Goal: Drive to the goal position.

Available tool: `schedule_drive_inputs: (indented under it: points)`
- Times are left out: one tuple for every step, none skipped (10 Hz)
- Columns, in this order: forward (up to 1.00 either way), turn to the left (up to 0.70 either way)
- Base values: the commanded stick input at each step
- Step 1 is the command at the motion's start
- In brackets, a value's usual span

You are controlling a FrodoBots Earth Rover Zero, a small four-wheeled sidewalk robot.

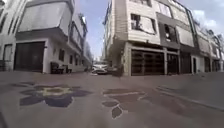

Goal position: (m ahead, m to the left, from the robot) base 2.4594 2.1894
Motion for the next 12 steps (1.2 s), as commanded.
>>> schedule_drive_inputs:
  points:
    - [0.85,0.34]
    - [0.85,0.34]
    - [0.85,0.34]
    - [0.85,0.34]
    - [0.85,0.34]
    - [0.85,0.34]
    - [0.85,0.34]
    - [0.85,0.34]
    - [0.85,0.00]
    - [0.85,0.00]
    - [0.85,0.00]
    - [0.85,0.00]
